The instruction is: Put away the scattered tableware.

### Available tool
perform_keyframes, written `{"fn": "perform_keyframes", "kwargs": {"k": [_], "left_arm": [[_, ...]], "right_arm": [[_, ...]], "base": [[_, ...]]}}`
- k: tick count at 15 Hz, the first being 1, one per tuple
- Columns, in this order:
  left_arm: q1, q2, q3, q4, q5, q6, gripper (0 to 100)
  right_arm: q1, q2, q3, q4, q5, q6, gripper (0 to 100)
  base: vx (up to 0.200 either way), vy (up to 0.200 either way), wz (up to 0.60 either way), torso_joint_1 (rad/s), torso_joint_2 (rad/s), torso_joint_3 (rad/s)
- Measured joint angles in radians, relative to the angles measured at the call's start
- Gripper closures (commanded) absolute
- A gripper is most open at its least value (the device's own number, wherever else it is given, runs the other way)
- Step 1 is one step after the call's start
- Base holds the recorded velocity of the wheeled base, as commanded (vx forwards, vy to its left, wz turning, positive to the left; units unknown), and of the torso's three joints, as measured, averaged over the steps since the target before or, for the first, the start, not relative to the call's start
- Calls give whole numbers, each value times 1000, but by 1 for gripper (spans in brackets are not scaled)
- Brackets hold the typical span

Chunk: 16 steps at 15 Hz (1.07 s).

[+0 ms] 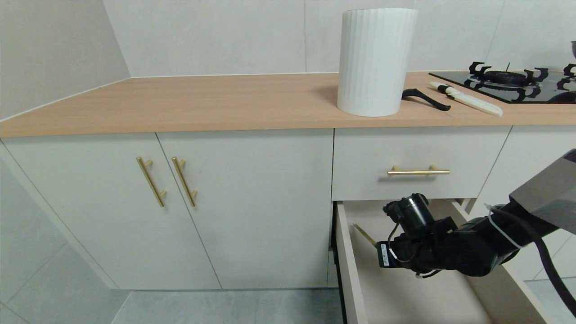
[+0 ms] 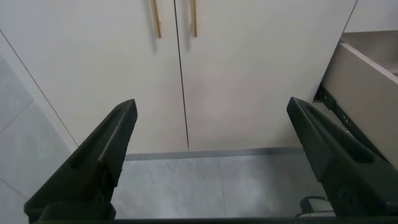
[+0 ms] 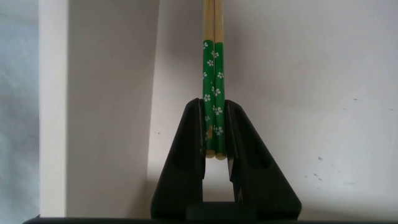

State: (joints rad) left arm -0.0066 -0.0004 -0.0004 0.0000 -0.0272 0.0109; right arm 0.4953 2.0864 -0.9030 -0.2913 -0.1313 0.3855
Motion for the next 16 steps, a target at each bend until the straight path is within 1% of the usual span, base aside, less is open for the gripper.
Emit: {"fn": "perform_keyframes", "kwargs": {"k": [4, 7, 12, 16], "left_arm": [[1, 0, 0, 0, 0, 0, 0], [1, 0, 0, 0, 0, 0, 0], [1, 0, 0, 0, 0, 0, 0], [1, 0, 0, 0, 0, 0, 0]], "right_arm": [[7, 49, -9, -16, -6, 19, 100], [23, 96, -14, -16, -41, 19, 100], [45, 174, -28, -16, -73, 19, 100], [48, 198, -31, -17, -75, 19, 100]], "base": [[0, 0, 0, 0, 0, 0], [0, 0, 0, 0, 0, 0], [0, 0, 0, 0, 0, 0], [0, 0, 0, 0, 0, 0]]}}
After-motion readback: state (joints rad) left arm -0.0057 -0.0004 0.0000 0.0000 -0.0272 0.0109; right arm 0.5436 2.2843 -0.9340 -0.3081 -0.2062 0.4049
